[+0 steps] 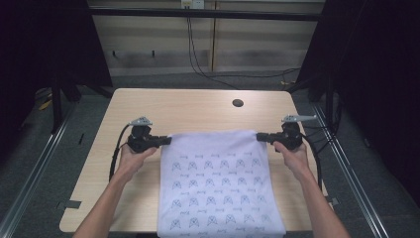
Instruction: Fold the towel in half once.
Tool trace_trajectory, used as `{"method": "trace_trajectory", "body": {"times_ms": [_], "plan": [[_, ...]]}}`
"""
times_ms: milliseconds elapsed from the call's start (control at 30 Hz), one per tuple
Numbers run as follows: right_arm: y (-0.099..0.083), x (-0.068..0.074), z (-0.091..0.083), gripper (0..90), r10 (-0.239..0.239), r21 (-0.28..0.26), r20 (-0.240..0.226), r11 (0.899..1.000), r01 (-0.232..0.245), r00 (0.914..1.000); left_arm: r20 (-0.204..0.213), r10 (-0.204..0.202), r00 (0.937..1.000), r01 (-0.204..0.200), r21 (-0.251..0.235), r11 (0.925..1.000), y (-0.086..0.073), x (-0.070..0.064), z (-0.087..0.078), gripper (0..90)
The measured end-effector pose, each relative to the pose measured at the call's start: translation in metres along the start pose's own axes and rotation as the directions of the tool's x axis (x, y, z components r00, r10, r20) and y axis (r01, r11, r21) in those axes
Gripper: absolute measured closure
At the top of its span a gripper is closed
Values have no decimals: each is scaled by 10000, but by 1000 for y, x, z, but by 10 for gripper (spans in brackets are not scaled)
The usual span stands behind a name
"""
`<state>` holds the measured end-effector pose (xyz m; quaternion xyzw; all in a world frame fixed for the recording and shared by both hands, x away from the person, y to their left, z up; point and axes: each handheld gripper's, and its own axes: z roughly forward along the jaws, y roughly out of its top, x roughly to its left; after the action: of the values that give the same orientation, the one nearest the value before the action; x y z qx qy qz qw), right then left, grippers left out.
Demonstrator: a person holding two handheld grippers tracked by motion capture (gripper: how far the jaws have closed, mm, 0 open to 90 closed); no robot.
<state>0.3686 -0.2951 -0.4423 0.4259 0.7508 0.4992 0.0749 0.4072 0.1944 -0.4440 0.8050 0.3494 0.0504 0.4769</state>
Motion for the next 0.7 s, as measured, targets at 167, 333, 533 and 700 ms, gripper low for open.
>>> {"method": "trace_trajectory", "body": {"times_ms": [167, 333, 533, 700], "plan": [[55, 6, -12, 882, -445, -750, 294, 9961, 466, 9986, -509, 99, 9987, -157, -1141, 9933, 48, 4, -20, 870], [99, 9, -25, 883, -640, -1361, 823, 9879, 748, 9946, -920, 243, 9955, -422, -1975, 9794, 92, 2, -33, 871], [110, 15, -40, 883, -742, -1884, 733, 9782, 868, 9945, -536, 748, 9958, -848, -2199, 9718, 100, -17, -36, 870], [71, 25, -55, 883, -1050, -1780, 41, 9785, 1041, 9945, 390, 792, 9961, -727, -1460, 9866, 57, -32, -35, 870]]}}
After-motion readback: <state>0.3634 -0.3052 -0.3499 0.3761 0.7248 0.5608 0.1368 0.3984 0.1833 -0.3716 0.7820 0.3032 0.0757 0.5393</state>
